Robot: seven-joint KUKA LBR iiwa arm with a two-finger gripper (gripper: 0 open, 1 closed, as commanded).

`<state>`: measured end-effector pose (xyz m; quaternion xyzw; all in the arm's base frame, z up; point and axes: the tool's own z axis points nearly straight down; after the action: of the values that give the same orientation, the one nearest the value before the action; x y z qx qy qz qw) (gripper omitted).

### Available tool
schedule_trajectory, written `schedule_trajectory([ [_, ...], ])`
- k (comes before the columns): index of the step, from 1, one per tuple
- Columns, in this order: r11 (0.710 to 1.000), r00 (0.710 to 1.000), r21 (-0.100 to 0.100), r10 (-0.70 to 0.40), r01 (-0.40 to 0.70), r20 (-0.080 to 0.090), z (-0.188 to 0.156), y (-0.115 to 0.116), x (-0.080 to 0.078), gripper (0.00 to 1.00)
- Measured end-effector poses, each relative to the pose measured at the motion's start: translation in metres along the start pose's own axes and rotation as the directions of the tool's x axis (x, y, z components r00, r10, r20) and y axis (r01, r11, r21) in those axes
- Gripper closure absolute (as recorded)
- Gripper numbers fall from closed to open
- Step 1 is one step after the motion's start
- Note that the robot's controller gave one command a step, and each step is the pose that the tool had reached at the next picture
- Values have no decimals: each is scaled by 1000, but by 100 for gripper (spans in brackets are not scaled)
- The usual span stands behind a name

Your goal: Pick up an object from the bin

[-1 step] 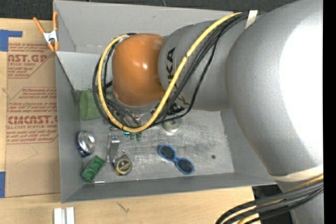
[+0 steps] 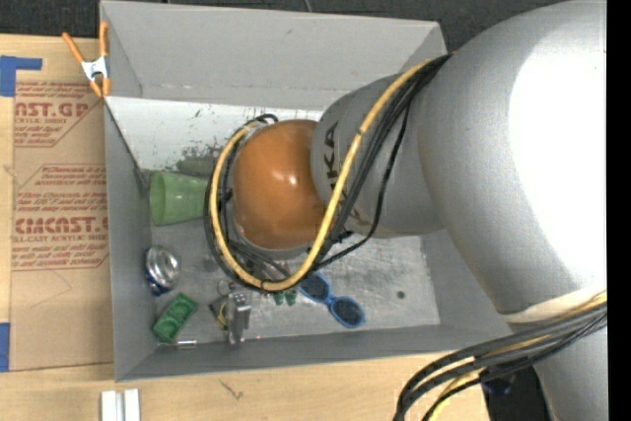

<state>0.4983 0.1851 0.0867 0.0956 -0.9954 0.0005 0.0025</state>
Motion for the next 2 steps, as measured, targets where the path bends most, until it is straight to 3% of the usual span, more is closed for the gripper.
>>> schedule_trajectory([
  [1, 1000, 1000, -6, 8, -8, 13, 15, -44, -12, 0],
  [2, 914, 914, 3, -406, 406, 9, 8, -84, -49, 0],
])
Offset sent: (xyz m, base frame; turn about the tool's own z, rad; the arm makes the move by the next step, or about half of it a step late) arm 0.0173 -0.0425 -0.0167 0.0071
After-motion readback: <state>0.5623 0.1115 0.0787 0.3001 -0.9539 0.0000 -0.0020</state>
